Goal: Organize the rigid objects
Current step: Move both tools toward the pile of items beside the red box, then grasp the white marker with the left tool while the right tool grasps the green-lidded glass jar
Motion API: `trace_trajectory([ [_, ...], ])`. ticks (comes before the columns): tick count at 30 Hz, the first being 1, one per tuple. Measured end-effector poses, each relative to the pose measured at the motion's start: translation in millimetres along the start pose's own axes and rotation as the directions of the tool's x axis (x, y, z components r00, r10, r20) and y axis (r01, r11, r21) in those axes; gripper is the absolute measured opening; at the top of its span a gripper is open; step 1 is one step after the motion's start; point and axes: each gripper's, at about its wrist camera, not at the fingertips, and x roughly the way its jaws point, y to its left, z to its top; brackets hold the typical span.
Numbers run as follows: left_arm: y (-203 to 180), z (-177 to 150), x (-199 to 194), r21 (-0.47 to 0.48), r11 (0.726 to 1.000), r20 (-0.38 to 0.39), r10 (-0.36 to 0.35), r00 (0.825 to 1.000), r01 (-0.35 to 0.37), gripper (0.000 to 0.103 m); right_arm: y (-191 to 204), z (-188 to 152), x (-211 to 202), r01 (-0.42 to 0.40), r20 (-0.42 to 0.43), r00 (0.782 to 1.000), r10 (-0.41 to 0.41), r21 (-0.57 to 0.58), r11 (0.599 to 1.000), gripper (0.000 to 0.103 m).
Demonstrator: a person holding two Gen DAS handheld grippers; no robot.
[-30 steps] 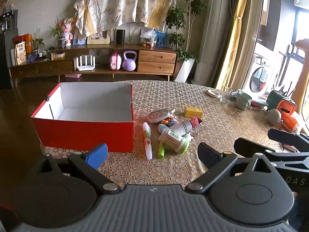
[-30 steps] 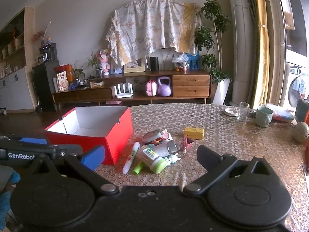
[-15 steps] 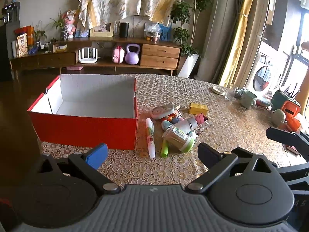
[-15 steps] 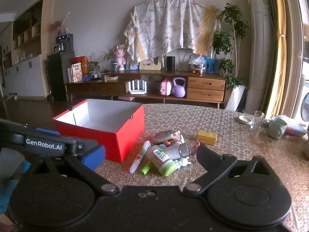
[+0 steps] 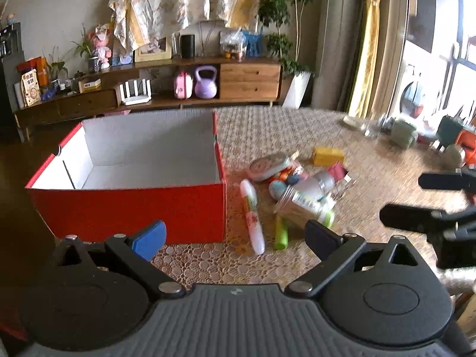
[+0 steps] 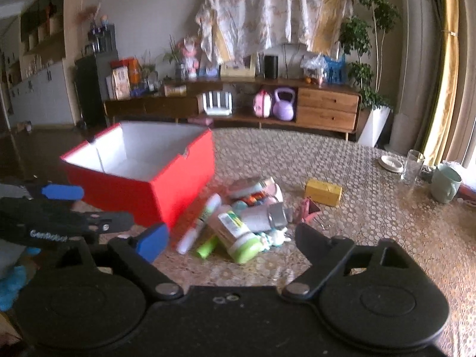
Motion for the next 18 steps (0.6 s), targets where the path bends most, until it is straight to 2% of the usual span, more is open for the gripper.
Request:
trace_trajectory([
  [4,-6,-6,21,0.010,1.000,-0.039,0.005,0.999,-0.005,0.100,-7,0,32,-0.023,-0.069,0.997,0.021,-0.024,0.999,0.078],
  [8,-13,-10,37,0.024,1.000,-0.036,0.016,0.999,-0.015,0.100,-9,2,63,-0.047,-0.137,0.990,0.035,-0.084,0.995,0.072],
  [14,-26,-18,55,0.042,0.999,-0.046,0.004,0.999,-0.002,0.099,-14,13,98,-0.099,-0.222,0.972,0.074,-0.104,0.990,0.063],
  [18,-29,-20,65,0.029,1.000,-0.064,0.006,0.998,-0.005,0.093,-12,15,117,-0.135,-0.264,0.959,0.099,-0.122,0.983,0.060],
])
